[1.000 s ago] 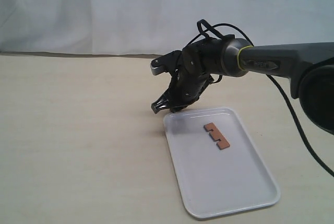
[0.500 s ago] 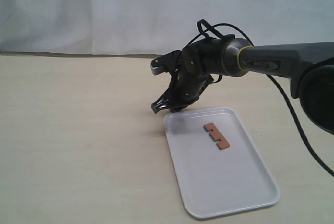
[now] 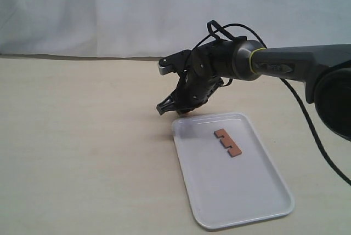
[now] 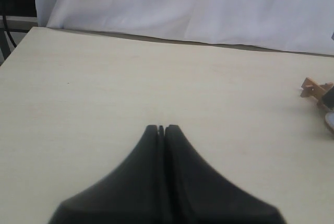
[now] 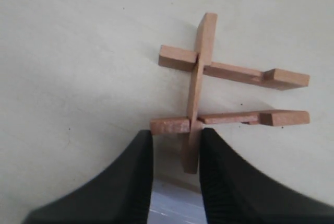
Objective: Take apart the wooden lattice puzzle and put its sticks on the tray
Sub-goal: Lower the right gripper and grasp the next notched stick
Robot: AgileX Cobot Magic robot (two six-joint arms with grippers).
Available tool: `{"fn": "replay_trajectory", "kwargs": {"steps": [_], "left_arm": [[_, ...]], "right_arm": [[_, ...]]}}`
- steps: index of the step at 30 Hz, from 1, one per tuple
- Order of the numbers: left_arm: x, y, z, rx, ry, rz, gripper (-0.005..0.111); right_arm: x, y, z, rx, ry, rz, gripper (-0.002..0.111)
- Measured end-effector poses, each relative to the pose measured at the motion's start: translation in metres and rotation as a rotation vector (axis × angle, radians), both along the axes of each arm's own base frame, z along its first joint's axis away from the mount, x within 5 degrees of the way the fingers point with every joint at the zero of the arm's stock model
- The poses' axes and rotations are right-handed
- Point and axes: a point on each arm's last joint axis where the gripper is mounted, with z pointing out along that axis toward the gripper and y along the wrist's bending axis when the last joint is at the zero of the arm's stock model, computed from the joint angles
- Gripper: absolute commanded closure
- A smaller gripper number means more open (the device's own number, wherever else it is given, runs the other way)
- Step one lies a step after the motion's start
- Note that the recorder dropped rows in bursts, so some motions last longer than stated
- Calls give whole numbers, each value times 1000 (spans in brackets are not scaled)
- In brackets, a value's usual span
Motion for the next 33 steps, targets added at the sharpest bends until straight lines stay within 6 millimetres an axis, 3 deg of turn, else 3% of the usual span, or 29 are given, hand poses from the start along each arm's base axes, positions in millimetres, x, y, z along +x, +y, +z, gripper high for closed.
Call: {"fn": "replay_trajectory", "kwargs": {"steps": [10, 19, 33], "left_arm": [[0, 0, 0, 0, 0, 0, 107], [0, 0, 0, 0, 0, 0, 107], [0, 0, 0, 0, 0, 0, 107]], "right_arm": [[0, 0, 0, 0, 0, 0, 68], [-3, -6, 0, -78, 28, 26, 69], [-2, -6, 0, -81, 27, 22, 104]]}}
